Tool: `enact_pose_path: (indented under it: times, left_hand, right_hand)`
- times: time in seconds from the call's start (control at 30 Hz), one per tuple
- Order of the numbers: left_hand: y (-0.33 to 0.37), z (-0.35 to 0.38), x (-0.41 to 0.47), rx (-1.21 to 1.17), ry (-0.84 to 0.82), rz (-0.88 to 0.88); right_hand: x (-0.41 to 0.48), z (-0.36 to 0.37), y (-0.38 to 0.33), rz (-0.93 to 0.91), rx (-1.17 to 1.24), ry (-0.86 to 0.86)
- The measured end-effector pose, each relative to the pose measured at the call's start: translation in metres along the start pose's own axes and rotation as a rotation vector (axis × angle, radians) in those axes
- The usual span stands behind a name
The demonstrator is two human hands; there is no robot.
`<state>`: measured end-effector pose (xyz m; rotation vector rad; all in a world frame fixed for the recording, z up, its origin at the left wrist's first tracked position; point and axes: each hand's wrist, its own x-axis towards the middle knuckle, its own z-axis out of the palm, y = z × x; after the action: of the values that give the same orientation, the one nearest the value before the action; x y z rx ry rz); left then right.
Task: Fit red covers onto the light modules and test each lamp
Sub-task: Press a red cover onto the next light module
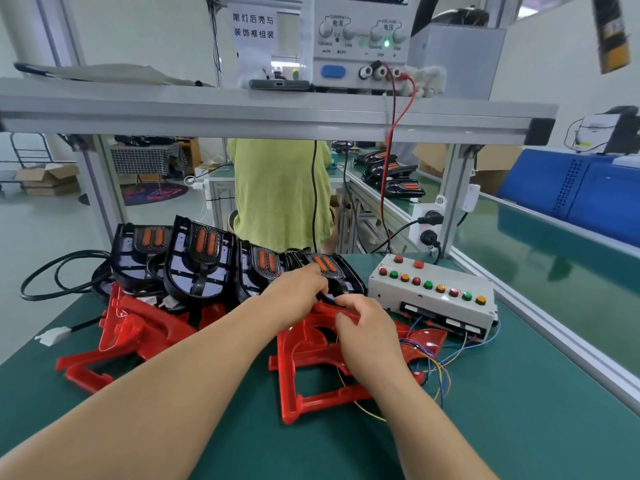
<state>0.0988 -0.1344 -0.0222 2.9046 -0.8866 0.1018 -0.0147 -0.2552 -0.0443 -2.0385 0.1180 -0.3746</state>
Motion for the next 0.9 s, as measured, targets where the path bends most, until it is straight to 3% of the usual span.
enact_pose_path:
  times: [0.37,0.67,0.77,0.9]
  left_hand:
    - [-0.005,-0.004,-0.011,-0.156,0.175,0.044]
    - [-0.003,-0.001,-0.032,-0.33,0.486,0.053]
    - [0.008,-0.001,-0.041,-0.399,0.502,0.092]
    - [0.022,-0.002,-0.053,-0.202,0.529,0.147]
  right_hand:
    - [0.0,0.003,0.003,0.007,-0.047,-0.005]
    - [0.001,0.004,0.002,0.025,-0.069,-0.017]
    - [0.001,0.004,-0.002,-0.012,0.1,0.027]
    - [-0.002,0.007,-0.008,0.063,0.495,0.044]
